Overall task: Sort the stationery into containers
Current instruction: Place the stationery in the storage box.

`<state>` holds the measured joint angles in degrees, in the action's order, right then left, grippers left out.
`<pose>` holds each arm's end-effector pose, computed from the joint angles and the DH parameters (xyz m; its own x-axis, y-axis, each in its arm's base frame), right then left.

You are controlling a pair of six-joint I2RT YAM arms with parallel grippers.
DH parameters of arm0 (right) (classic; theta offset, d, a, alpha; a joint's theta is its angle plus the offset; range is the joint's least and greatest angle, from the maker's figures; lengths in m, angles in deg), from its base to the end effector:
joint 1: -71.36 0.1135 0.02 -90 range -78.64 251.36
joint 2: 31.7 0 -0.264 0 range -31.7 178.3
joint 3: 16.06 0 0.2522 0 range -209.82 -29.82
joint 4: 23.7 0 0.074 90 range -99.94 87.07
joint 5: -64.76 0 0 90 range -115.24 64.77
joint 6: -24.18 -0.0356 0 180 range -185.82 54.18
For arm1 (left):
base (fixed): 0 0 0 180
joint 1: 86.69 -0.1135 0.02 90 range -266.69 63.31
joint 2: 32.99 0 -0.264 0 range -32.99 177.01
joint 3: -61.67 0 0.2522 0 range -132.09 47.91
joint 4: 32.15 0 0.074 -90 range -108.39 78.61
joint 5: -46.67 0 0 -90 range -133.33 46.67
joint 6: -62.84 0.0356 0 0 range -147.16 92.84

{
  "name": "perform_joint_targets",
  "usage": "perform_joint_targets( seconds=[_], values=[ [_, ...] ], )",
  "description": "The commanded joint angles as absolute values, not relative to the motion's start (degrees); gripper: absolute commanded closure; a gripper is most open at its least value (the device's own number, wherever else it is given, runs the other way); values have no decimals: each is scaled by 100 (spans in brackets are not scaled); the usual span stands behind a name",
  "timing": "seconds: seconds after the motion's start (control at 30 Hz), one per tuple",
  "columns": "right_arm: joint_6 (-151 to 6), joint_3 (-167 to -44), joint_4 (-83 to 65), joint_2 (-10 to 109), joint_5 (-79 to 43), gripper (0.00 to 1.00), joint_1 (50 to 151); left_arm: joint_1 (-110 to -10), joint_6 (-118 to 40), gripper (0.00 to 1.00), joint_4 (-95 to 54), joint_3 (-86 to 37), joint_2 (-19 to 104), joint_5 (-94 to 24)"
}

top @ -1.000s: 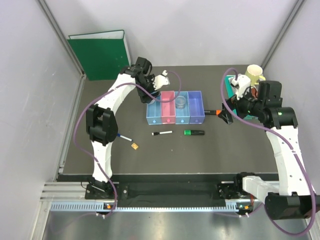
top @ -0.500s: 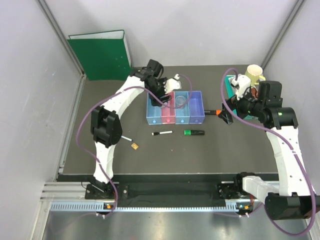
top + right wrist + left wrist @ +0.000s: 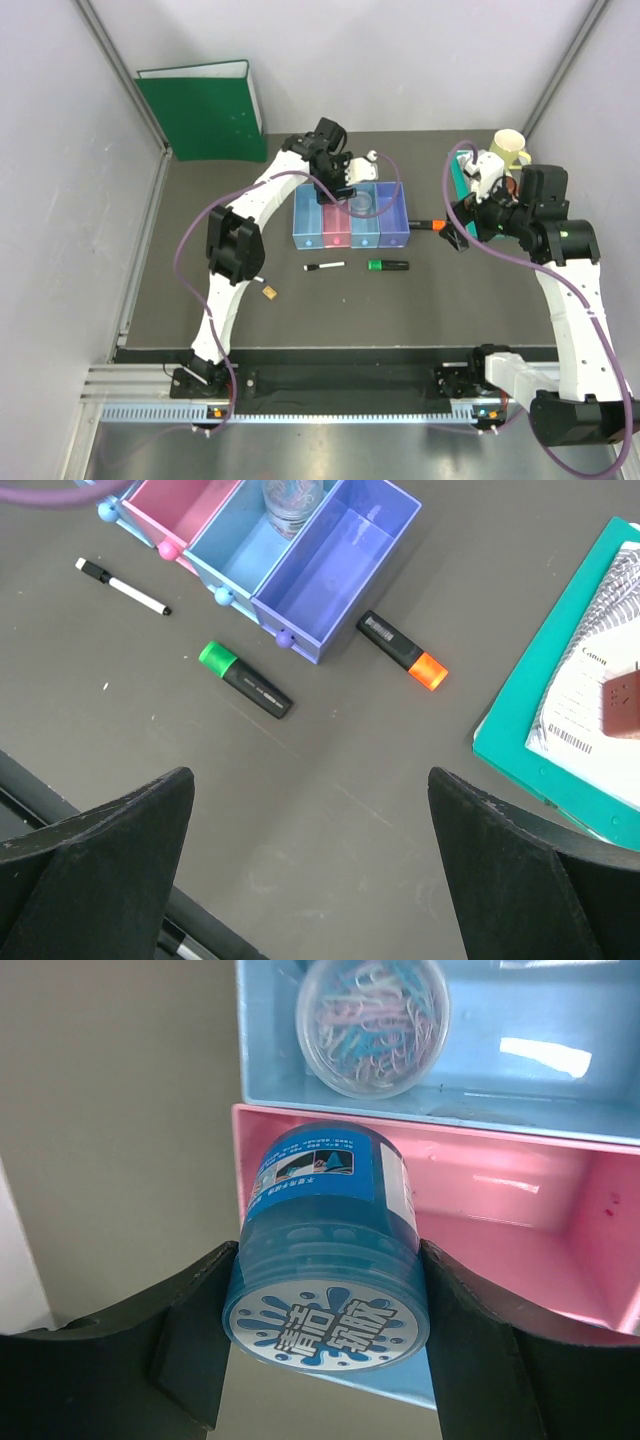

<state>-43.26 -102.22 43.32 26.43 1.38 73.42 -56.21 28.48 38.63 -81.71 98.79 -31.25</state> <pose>0.1848 0.0226 0.3896 -0.4348 -0.3588 -0.8259 -0.5923 0.8048 -0.0378 0.4260 -0.2594 0.2676 0.0680 0.8966 -0.4375 0.9431 0.0853 0.3215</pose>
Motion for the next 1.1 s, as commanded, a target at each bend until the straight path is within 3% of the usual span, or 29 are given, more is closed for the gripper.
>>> perform_joint_targets(
  seconds=[0.0,0.33,0.37,0.43,0.47,0.63,0.7,0.77,0.8,0.87,1.07],
  values=[
    [-4280,-10206,4315,2543,201,0,7312,-5619,3137,100,3638,-8243,9858,-3357],
    [-4438,-10136,4236,2499,377,0,7268,-5497,3225,97,3128,-7822,9902,-3813],
    [-4447,-10127,4245,2490,386,0,7268,-5488,3234,81,3075,-7769,9893,-3849],
    [-4447,-10118,4245,2481,412,0,7259,-5461,3278,64,2917,-7637,9867,-3963],
    [-4455,-10118,4245,2481,429,0,7250,-5444,3287,51,2873,-7602,9849,-3998],
    [-4508,-10057,4218,2446,509,0,7241,-5417,3208,32,2670,-7461,9779,-4025],
    [-4508,-10022,4210,2420,509,0,7250,-5408,3190,20,2521,-7312,9700,-4060],
    [-4500,-10004,4210,2402,518,0,7233,-5400,3173,16,2363,-7215,9621,-4086],
    [-4517,-9995,4210,2393,526,0,7241,-5382,3164,7,2310,-7162,9586,-4113],
    [-4526,-9987,4201,2384,544,0,7233,-5365,3111,1,2170,-7048,9516,-4157],
    [-4543,-9969,4201,2358,597,0,7224,-5320,2787,1,1923,-6968,9174,-4183]
  ],
)
